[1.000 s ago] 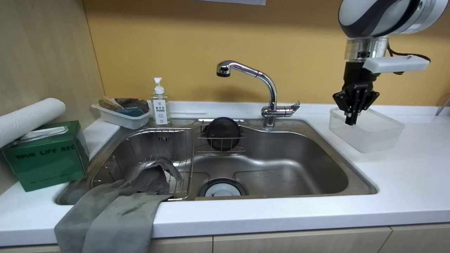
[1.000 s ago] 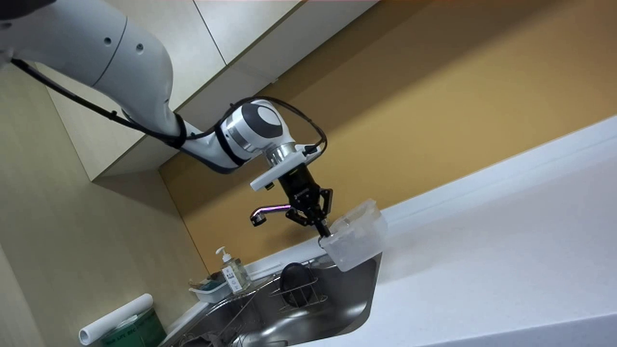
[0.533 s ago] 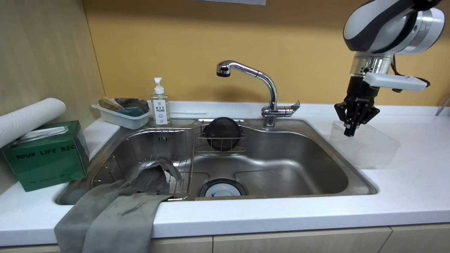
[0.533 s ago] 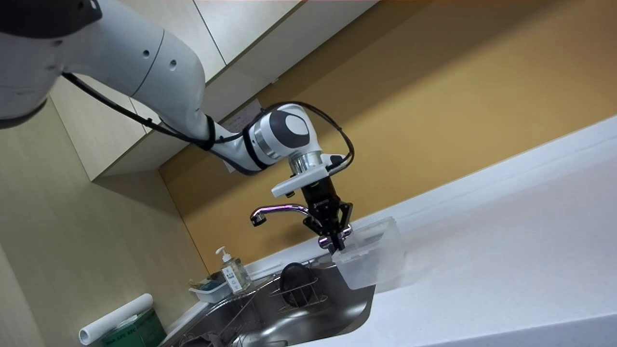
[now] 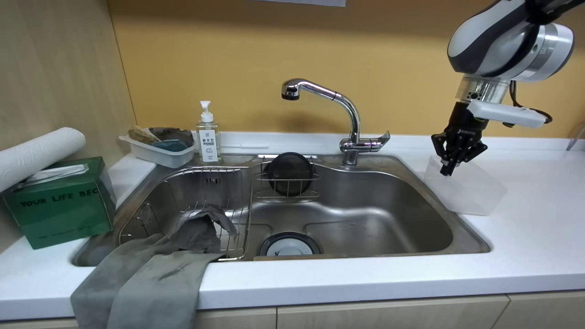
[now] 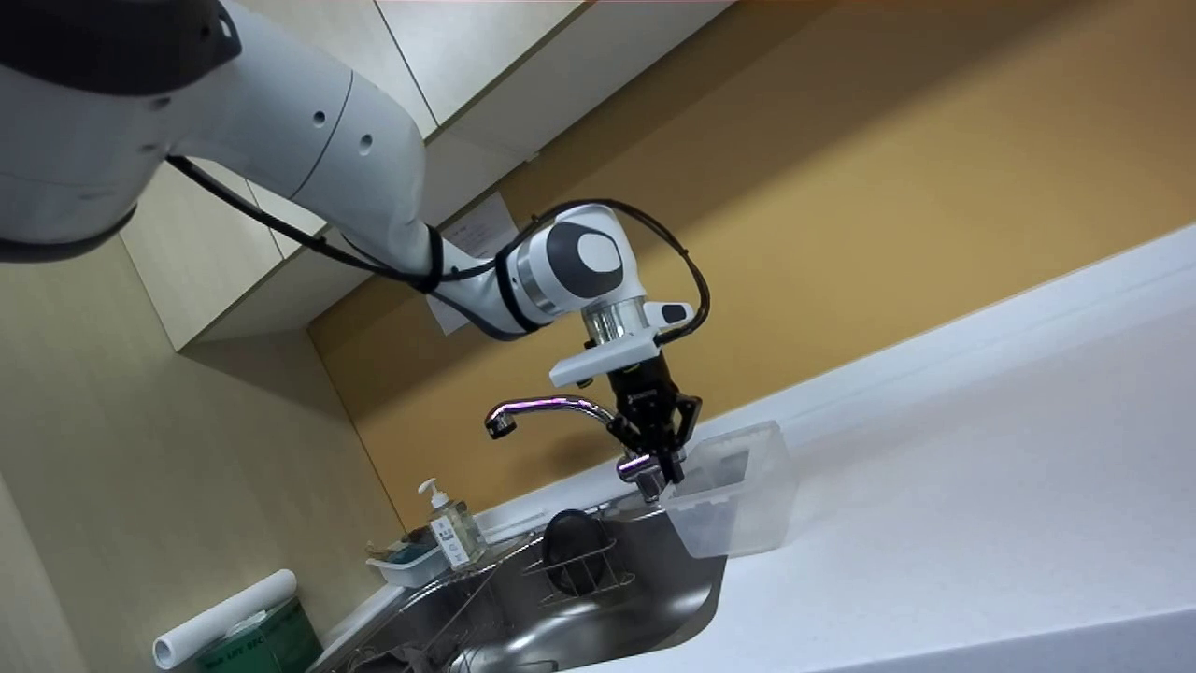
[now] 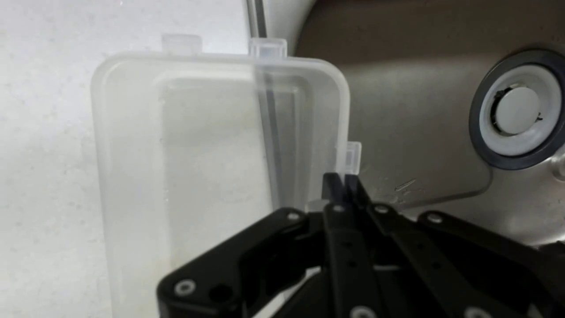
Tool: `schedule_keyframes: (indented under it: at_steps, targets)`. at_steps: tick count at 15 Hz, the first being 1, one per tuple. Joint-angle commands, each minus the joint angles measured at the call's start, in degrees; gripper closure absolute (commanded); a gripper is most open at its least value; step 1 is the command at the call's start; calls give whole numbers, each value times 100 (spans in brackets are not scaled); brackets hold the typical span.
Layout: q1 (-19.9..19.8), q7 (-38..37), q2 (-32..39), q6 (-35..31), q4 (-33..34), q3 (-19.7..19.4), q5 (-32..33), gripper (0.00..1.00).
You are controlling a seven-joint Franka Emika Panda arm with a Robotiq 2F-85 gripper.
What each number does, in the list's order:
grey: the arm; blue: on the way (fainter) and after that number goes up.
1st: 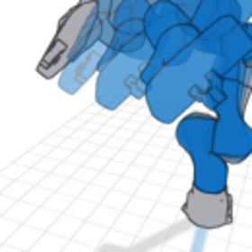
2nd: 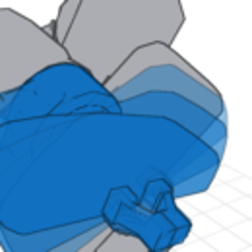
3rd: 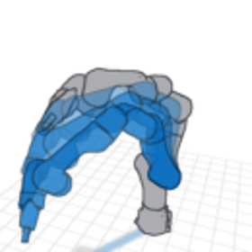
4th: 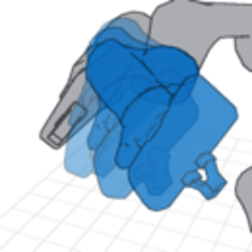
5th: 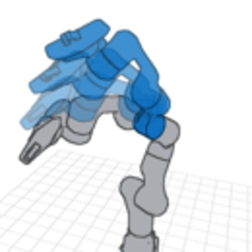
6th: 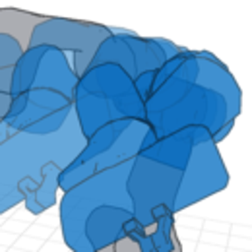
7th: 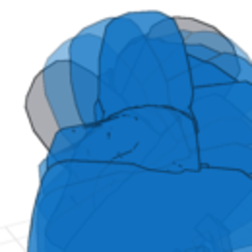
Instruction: Remove the clear container from the sink and put it on the right side of the counter.
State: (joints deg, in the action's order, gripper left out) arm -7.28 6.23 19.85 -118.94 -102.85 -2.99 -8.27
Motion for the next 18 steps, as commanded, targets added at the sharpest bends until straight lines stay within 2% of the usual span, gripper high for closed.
schedule_keyframes:
  at_steps: [1, 6, 7, 9, 14, 18]
  targets:
    - [-47, -126, 147, -50, 205, -31, -79, 99]
    - [-83, -252, 114, -118, 174, -85, -73, 99]
    - [-89, -270, 115, -99, 189, -86, -78, 71]
    - [-85, -334, 96, -112, 190, -92, -82, 65]
    - [43, -769, -118, -441, 26, -100, -58, 31]
    - [341, -1494, -377, -848, -241, -77, 67, 3]
